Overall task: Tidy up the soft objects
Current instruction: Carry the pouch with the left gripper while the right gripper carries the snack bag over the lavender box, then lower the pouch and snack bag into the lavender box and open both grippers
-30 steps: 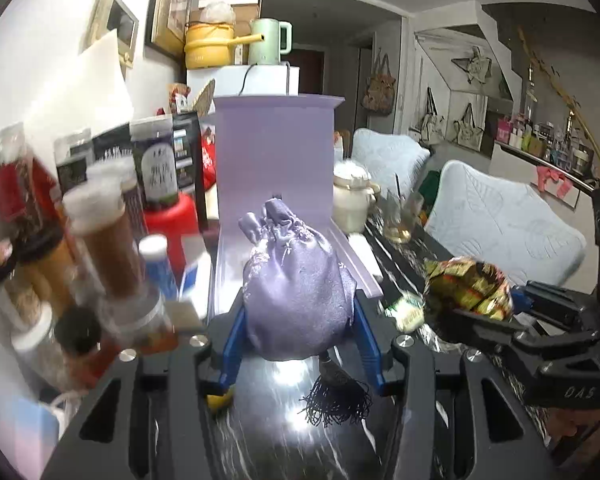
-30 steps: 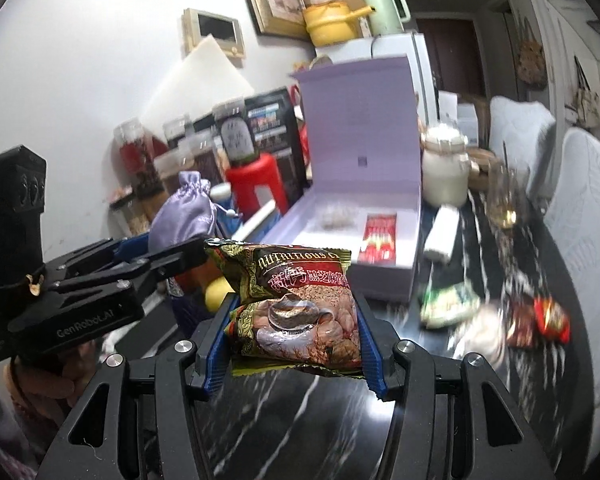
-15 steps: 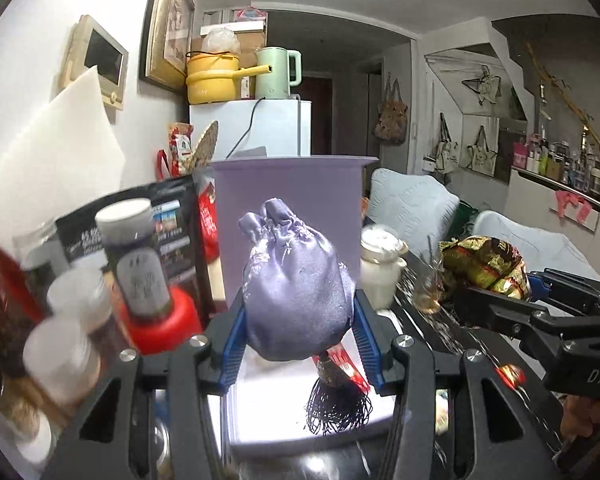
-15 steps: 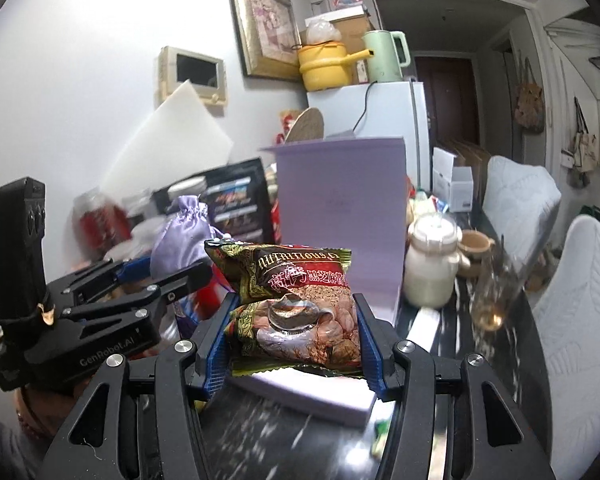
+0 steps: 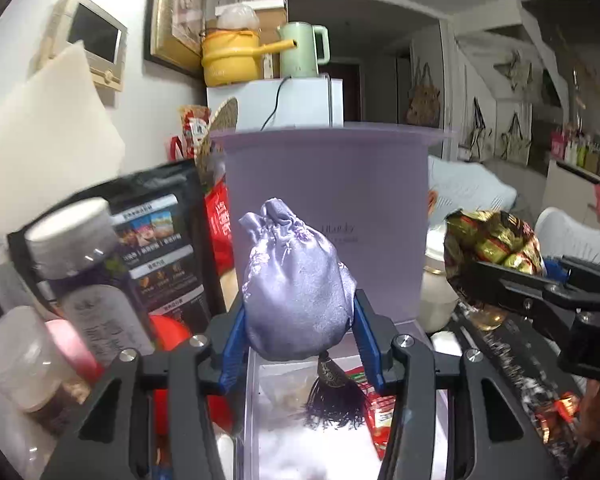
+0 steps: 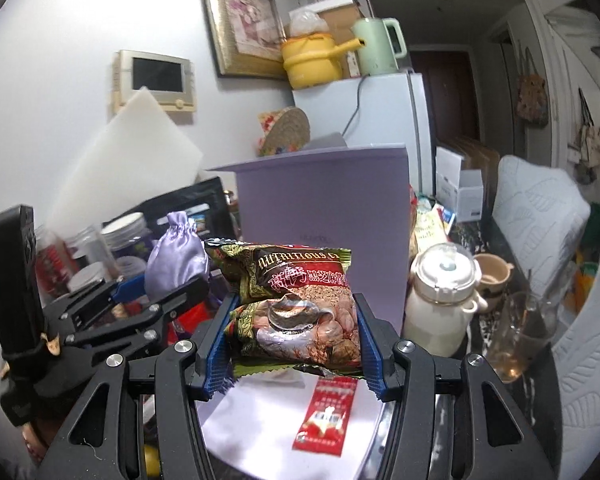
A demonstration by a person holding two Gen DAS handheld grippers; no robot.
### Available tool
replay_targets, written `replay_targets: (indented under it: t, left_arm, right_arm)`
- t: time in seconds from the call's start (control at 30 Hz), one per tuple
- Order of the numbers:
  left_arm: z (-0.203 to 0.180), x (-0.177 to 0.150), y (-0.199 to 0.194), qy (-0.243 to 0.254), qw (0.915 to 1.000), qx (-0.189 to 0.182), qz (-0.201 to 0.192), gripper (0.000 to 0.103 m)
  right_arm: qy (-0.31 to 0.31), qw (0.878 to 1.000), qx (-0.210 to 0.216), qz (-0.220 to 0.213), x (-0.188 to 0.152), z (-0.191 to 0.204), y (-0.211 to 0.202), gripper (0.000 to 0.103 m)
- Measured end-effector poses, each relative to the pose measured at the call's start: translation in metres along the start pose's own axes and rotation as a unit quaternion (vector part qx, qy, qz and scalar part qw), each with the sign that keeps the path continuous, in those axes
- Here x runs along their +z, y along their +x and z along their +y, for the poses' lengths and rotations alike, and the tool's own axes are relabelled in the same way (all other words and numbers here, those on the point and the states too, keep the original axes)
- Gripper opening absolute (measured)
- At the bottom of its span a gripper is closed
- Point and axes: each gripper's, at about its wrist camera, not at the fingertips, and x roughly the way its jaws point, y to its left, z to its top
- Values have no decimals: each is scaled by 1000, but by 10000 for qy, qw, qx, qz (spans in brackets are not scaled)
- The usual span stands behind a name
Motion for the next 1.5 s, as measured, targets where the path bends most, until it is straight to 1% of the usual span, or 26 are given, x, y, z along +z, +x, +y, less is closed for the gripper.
replay_targets:
  t: [0.27, 0.37, 0.47, 0.6, 0.63, 0.73, 0.77, 0.87, 1.03, 1.2, 1.3, 1.33, 1.4, 1.43, 1.47, 1.5]
  left_arm:
    - [3, -26, 54, -27, 9980, 139, 617, 48]
    - [6, -33, 69, -126, 9964, 87, 837, 48]
    - [5, -42, 85, -93, 9942, 88, 1070, 48]
    - [4, -47, 102, -46, 9919, 128, 1266, 48]
    - [3, -51, 108, 22, 9906, 178, 1353, 48]
    - [2, -57, 118, 9, 9881, 173, 1527, 48]
    - [1, -59, 121, 71, 9870, 231, 1586, 48]
    - [-1, -62, 123, 175, 9867, 381, 1572, 48]
    - [-1, -63, 124, 247, 9857, 444, 1604, 48]
    - [-1, -61, 128, 136, 9847, 209, 1722, 49]
    - [-1, -63, 131, 122, 9822, 243, 1861, 52]
    - [-2, -63, 131, 137, 9817, 243, 1883, 55]
    - [-4, -64, 131, 109, 9813, 195, 1909, 70]
    - [-4, -63, 130, 107, 9816, 192, 1897, 89]
    - [-6, -62, 128, 131, 9822, 144, 1870, 99]
    - [-8, -62, 127, 159, 9823, 98, 1864, 103]
  right_arm:
    - [-129, 9987, -236, 433, -11, -9, 53, 54]
    - [-27, 9982, -134, 582, -16, -13, 64, 54]
    - [-2, 9979, -68, 649, -20, -15, 69, 54]
    - [-6, 9969, -170, 769, -25, -20, 78, 54]
    - [-8, 9965, -215, 805, -27, -21, 80, 54]
    - [-44, 9950, -391, 921, -31, -25, 88, 54]
    - [-36, 9945, -407, 966, -32, -26, 91, 54]
    - [-33, 9939, -360, 1041, -35, -27, 97, 54]
    - [-40, 9930, -322, 1138, -39, -28, 103, 54]
    - [-45, 9918, -322, 1235, -42, -28, 110, 54]
    - [-39, 9909, -340, 1303, -45, -29, 115, 54]
    - [-34, 9905, -348, 1328, -46, -29, 117, 54]
    - [-11, 9899, -348, 1373, -48, -30, 121, 54]
    - [7, 9895, -346, 1401, -49, -31, 122, 54]
    - [32, 9889, -350, 1440, -51, -32, 125, 54]
    - [45, 9886, -356, 1465, -52, -33, 126, 54]
